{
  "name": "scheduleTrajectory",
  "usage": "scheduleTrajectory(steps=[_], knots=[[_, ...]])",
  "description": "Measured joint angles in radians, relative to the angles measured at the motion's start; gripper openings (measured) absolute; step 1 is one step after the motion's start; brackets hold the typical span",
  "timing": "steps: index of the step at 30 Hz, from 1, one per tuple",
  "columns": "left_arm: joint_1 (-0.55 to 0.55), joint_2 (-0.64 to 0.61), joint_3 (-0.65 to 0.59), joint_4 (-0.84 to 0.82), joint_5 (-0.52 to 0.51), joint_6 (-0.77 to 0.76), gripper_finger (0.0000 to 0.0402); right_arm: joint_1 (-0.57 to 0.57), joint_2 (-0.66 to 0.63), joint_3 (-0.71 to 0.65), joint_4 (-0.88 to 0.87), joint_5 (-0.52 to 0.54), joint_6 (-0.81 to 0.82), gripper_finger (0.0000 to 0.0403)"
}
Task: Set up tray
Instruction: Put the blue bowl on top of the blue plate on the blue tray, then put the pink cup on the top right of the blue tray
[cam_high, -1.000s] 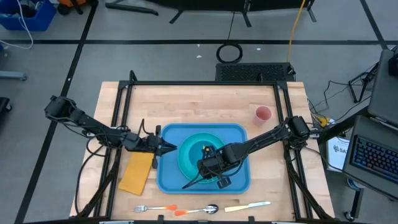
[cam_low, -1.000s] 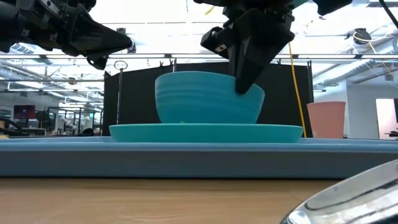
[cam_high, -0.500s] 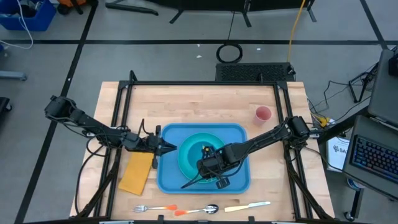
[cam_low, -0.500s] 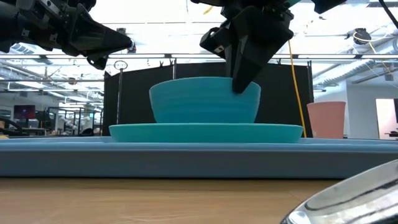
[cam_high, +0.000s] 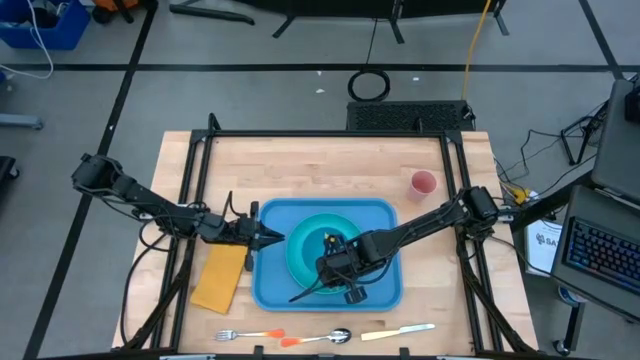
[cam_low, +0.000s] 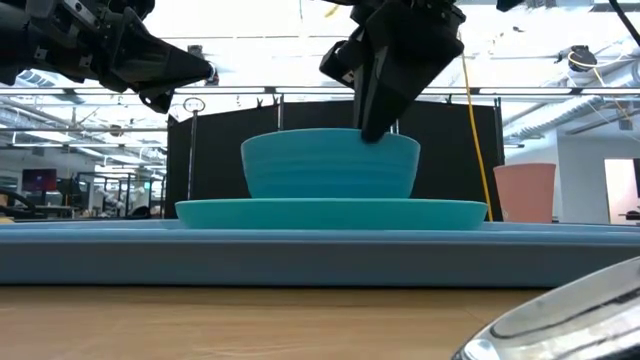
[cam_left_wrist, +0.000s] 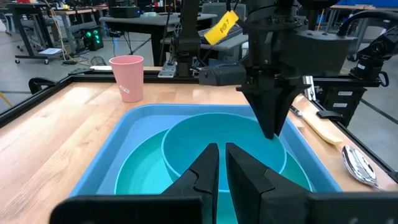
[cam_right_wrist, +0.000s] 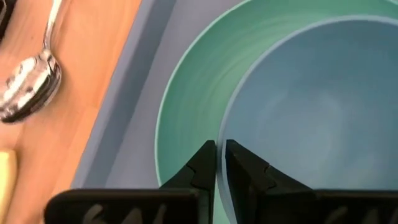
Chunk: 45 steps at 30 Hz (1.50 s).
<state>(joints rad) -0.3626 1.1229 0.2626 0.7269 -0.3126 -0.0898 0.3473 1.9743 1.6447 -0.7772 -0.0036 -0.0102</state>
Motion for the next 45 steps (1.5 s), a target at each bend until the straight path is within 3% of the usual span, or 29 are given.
scheduleTrajectory(steps=[15,25,29,33,45], knots=[[0.000,0.000,0.000,-0.013,-0.001,-0.009,0.0035,0.012,-0.107,0.000,-0.062,0.020,0.096,0.0029],[0.000,0.000,0.000,-0.020,-0.001,-0.011,0.0035,0.008,-0.252,0.000,-0.264,0.298,0.237,0.0030],[0.000,0.000,0.000,-0.020,-0.001,-0.013,0.0035,-0.006,-0.298,0.000,-0.327,0.353,0.314,0.0033],[0.000,0.000,0.000,-0.020,-0.001,-0.014,0.0035,-0.029,-0.328,0.000,-0.376,0.396,0.395,0.0061],[0.000,0.000,0.000,-0.021,0.000,-0.023,0.0035,-0.185,-0.340,-0.025,-0.583,0.423,0.582,0.0208]])
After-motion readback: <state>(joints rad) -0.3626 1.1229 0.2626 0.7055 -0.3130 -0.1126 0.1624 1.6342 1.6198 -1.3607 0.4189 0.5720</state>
